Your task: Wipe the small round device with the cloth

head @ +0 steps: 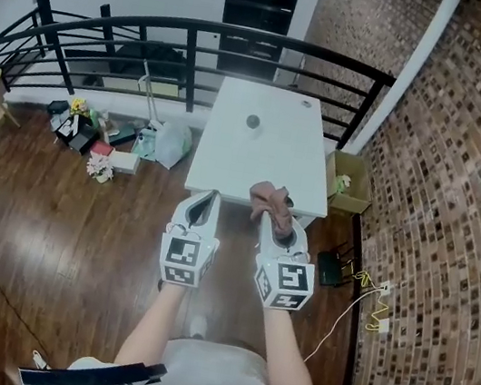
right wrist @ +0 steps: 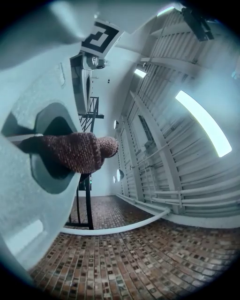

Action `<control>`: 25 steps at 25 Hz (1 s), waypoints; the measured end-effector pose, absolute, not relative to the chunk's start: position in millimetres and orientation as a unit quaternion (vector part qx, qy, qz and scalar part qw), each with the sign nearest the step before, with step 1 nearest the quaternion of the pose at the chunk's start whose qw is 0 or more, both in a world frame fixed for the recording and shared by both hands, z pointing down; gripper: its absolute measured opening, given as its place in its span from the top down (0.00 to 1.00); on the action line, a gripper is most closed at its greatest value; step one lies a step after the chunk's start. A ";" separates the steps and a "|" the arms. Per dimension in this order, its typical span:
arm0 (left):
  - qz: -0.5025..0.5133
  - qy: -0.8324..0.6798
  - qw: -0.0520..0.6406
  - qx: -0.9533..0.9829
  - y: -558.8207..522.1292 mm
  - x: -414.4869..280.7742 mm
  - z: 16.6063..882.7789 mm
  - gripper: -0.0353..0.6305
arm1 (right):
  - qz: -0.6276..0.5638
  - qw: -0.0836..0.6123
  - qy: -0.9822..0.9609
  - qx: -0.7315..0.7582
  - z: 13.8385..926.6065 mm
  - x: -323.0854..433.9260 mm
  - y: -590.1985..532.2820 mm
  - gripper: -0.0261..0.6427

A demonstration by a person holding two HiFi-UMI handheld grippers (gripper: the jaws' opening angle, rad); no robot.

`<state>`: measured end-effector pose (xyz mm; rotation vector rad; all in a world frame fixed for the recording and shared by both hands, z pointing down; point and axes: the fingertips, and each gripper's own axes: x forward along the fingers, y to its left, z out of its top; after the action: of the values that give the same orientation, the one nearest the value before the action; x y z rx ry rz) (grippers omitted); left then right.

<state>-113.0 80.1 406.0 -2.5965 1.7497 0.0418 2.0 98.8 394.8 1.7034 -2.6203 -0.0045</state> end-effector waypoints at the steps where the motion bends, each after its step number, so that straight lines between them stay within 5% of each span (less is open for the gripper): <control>1: 0.013 0.556 0.002 -0.831 71.1 -113.8 408.1 0.93 | 0.000 0.011 -0.837 0.548 397.6 0.9 90.2 0.92; 25: -0.036 0.591 -0.008 -0.806 -186.8 -48.3 432.2 0.92 | 0.032 -0.007 -0.860 0.509 408.8 77.7 -194.3 0.92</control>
<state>-48.3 -186.8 432.2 -2.5436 1.8659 -0.1137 77.7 -194.3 408.8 1.6073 -2.7132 0.0998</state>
